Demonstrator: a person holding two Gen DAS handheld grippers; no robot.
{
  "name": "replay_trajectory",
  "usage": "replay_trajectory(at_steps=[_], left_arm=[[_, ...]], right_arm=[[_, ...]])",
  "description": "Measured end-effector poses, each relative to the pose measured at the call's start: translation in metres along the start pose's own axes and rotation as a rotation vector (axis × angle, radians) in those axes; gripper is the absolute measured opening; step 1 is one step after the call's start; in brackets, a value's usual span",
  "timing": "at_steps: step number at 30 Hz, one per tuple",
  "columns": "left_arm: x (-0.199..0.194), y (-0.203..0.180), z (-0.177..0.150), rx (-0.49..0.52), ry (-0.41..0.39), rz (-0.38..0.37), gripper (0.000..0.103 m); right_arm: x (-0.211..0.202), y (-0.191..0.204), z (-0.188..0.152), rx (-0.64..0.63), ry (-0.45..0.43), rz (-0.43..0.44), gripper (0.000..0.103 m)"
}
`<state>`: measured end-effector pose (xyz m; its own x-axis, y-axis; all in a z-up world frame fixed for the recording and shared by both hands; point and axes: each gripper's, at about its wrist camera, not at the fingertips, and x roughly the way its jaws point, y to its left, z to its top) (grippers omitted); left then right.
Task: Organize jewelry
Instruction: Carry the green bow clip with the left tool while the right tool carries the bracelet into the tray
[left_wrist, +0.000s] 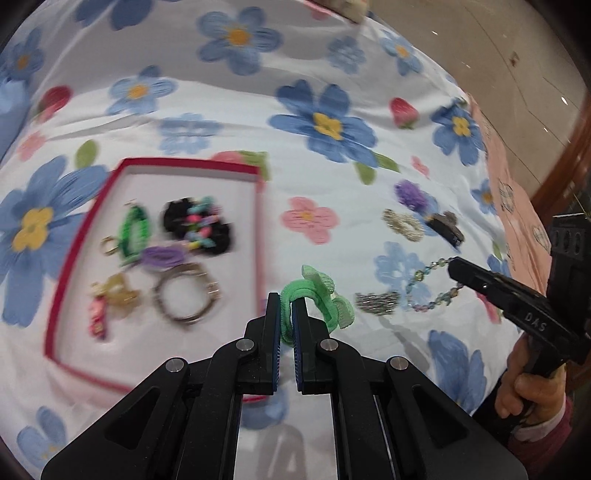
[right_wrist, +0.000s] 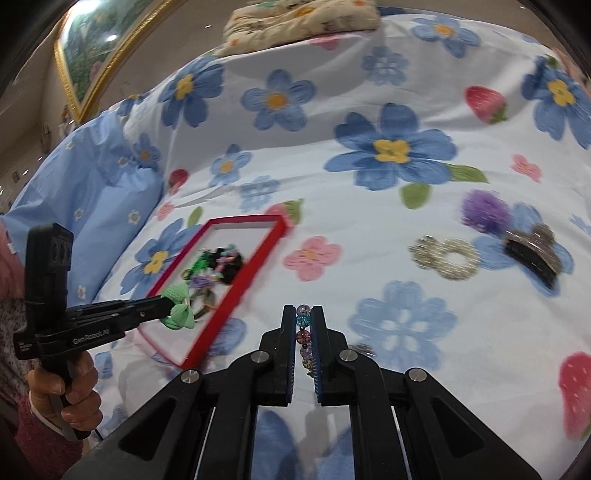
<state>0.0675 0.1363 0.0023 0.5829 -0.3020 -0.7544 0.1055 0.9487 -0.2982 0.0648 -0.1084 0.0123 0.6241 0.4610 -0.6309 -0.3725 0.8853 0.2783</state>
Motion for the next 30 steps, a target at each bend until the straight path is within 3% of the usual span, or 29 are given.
replay_trajectory(at_steps=[15, 30], left_arm=[[-0.031, 0.095, -0.023, -0.155, -0.019, 0.123, 0.005], [-0.026, 0.129, -0.027, -0.234, -0.005, 0.129, 0.005]], right_arm=[[0.049, 0.096, 0.012, -0.121, 0.052, 0.158, 0.007], [0.097, 0.149, 0.001, -0.170, 0.144, 0.251, 0.007]])
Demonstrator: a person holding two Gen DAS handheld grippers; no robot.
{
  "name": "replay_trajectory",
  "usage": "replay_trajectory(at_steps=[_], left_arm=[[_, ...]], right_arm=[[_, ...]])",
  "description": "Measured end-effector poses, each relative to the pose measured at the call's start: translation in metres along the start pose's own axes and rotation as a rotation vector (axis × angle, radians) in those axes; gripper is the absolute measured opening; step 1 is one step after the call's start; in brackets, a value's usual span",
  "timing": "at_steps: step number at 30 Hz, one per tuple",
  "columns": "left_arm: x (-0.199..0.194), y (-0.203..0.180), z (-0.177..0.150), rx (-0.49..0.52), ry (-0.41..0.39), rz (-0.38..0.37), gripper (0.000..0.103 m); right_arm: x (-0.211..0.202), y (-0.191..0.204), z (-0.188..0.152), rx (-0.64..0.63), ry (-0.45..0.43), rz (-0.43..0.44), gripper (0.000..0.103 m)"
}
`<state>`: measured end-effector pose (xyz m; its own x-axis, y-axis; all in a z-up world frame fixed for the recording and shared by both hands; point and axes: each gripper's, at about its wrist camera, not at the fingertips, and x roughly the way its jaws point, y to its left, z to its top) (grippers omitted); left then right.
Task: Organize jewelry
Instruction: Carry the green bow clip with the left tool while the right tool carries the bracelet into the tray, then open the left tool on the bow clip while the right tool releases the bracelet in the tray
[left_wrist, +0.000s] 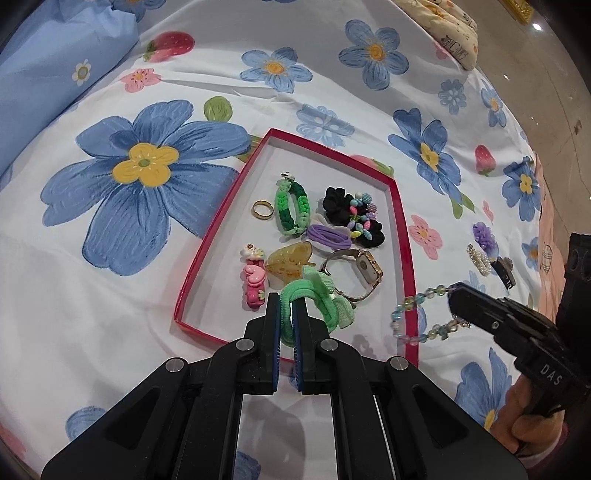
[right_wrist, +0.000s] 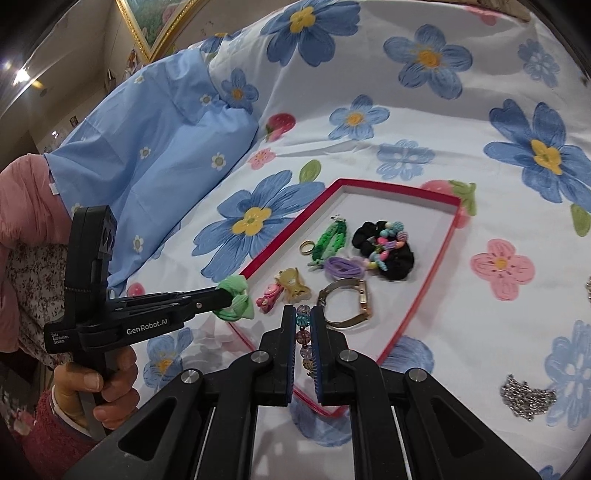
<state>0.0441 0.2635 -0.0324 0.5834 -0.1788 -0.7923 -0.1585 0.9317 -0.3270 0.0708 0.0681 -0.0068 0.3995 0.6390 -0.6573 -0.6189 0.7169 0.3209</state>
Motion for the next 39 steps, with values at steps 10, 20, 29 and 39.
replay_trajectory(at_steps=[10, 20, 29, 39], left_arm=[[0.029, 0.007, 0.002, 0.003, 0.060, 0.028, 0.005], [0.051, 0.009, 0.001, 0.003, 0.107, 0.066, 0.005], [0.062, 0.008, -0.001, 0.013, 0.135, 0.117, 0.006], [0.066, 0.004, 0.001, 0.031, 0.146, 0.127, 0.011]], right_arm=[[0.036, 0.002, -0.003, 0.007, 0.067, 0.023, 0.007], [0.058, -0.023, -0.014, 0.031, 0.124, -0.044, 0.007], [0.069, -0.034, -0.021, 0.041, 0.162, -0.079, 0.007], [0.075, -0.034, -0.017, 0.025, 0.193, -0.097, 0.008]])
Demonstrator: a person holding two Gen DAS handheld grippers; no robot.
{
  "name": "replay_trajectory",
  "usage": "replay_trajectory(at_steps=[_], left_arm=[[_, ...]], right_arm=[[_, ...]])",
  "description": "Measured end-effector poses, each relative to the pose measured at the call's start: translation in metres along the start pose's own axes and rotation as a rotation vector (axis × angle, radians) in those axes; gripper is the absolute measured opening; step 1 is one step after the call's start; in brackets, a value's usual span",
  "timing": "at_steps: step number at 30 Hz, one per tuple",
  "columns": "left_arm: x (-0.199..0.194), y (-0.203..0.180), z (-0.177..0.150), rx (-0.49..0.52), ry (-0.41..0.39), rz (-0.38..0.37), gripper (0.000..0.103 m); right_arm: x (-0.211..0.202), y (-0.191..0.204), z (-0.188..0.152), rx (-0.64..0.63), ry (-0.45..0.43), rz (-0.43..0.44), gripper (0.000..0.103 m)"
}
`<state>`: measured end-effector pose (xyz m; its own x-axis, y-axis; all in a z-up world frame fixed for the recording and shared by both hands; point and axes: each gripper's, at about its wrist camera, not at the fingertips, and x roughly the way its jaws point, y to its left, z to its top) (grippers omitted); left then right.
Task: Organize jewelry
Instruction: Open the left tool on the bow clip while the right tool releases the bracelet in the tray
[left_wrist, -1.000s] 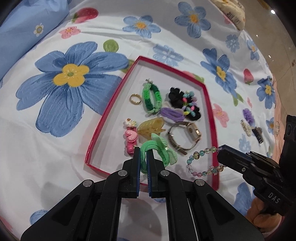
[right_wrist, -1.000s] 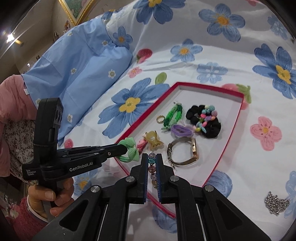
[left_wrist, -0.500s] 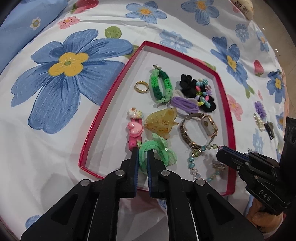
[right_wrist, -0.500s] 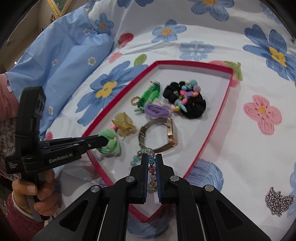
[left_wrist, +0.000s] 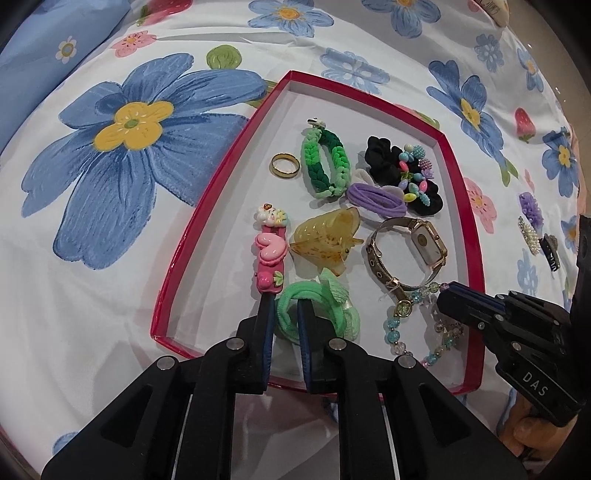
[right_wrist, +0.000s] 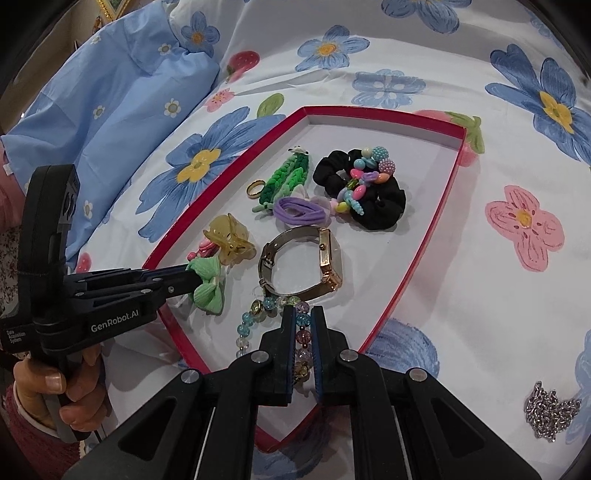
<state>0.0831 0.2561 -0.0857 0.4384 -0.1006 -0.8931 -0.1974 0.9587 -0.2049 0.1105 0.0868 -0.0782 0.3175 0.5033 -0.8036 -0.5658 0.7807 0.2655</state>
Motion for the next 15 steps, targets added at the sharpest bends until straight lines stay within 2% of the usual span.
replay_trajectory(at_steps=[3, 6, 11, 15], left_arm=[[0.0002, -0.0007, 0.0007, 0.002, 0.001, 0.005, 0.013], [-0.0002, -0.0011, 0.0008, 0.000, -0.001, 0.007, 0.022], [-0.0004, -0.0008, 0.0012, -0.002, -0.001, 0.013, 0.026], [-0.0008, 0.0005, 0.0008, -0.006, -0.004, 0.009, 0.036]], right_arm=[[0.0013, 0.0003, 0.0016, -0.003, 0.004, -0.002, 0.008], [0.0015, 0.0004, 0.0019, -0.003, 0.005, -0.003, 0.008], [0.0019, -0.0005, 0.0039, -0.003, 0.006, -0.007, 0.009], [0.0016, -0.0010, 0.0042, 0.002, 0.008, -0.002, 0.009]])
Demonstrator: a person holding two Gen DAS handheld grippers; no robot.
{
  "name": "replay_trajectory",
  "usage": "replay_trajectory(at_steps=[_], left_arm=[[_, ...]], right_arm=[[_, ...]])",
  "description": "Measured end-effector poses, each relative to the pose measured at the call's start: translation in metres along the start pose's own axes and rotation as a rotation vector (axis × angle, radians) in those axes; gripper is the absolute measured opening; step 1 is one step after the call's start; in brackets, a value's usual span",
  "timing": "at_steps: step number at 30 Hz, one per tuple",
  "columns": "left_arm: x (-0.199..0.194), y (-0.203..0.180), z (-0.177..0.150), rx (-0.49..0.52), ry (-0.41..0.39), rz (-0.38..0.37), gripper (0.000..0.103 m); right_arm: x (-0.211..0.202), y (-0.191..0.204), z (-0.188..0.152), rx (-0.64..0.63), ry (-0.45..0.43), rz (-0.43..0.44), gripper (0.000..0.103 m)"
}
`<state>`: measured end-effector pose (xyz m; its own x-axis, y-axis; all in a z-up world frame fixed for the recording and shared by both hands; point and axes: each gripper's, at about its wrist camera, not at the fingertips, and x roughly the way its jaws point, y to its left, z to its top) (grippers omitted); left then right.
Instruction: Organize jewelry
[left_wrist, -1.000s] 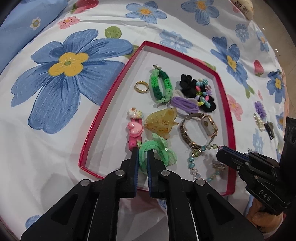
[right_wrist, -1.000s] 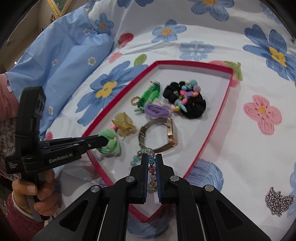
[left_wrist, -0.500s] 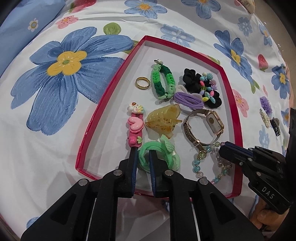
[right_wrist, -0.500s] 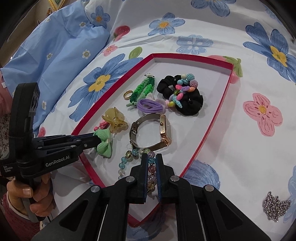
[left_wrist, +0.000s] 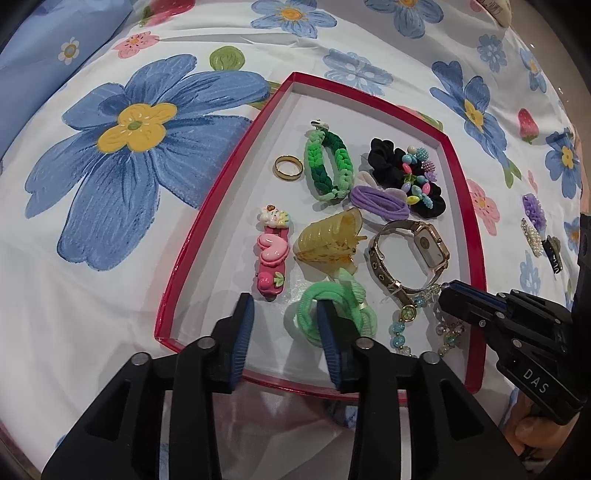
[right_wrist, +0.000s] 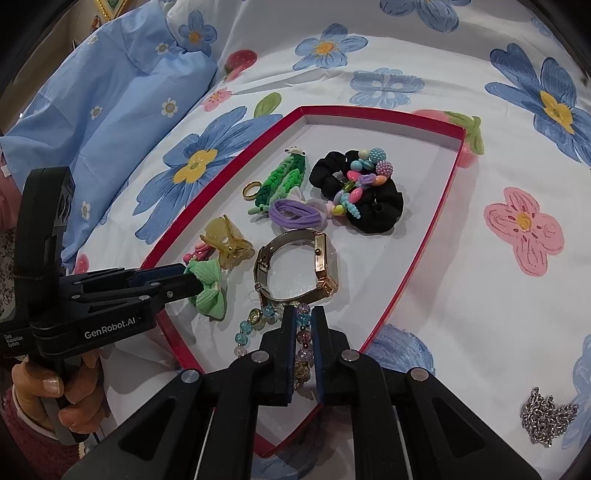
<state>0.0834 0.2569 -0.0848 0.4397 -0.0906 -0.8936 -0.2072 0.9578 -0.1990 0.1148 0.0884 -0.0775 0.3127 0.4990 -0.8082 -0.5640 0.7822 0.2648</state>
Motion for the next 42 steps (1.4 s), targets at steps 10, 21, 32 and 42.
replay_trajectory(at_steps=[10, 21, 32, 42], left_arm=[[-0.005, -0.001, -0.002, -0.002, -0.009, 0.009, 0.053], [-0.025, -0.004, -0.011, 0.010, -0.042, 0.018, 0.068], [-0.026, -0.009, -0.012, 0.027, -0.037, 0.028, 0.069], [-0.062, 0.000, -0.033, -0.067, -0.154, -0.052, 0.075]], right_arm=[[-0.003, -0.001, 0.000, -0.007, 0.010, 0.015, 0.013], [-0.025, 0.003, -0.007, -0.023, -0.037, 0.025, 0.040], [-0.050, -0.006, -0.014, 0.027, -0.091, 0.024, 0.041], [-0.074, -0.014, -0.025, 0.084, -0.186, 0.068, 0.045]])
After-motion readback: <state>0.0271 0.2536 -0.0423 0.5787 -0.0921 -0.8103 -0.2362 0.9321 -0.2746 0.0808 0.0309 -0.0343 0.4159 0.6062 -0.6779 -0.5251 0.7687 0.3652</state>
